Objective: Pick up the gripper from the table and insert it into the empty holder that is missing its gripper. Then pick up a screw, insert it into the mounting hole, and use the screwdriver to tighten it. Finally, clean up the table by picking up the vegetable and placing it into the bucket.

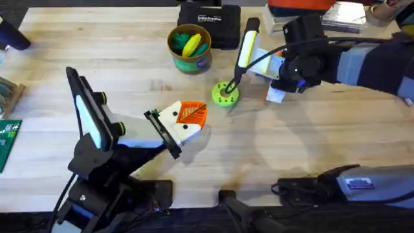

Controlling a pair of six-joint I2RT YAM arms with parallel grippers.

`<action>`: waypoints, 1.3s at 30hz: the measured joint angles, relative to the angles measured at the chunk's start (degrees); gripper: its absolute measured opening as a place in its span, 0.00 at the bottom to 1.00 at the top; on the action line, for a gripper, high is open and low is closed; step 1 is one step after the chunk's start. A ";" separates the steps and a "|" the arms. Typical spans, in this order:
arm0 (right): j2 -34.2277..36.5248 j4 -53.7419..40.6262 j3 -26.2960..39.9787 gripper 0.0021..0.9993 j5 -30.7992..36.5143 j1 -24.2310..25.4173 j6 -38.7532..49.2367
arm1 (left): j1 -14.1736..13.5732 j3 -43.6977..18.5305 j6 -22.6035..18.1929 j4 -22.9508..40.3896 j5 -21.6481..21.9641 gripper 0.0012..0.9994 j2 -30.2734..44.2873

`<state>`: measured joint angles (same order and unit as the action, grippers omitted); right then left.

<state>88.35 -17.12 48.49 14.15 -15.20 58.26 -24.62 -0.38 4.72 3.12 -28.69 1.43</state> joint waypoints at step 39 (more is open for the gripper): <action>-34.27 -17.36 2.80 0.99 -1.00 0.00 -66.15 | 0.00 -1.51 -0.18 1.21 3.62 0.99 0.02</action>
<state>54.08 -34.48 51.29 13.15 -15.20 -7.89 -24.62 -1.89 4.54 4.33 -25.07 1.45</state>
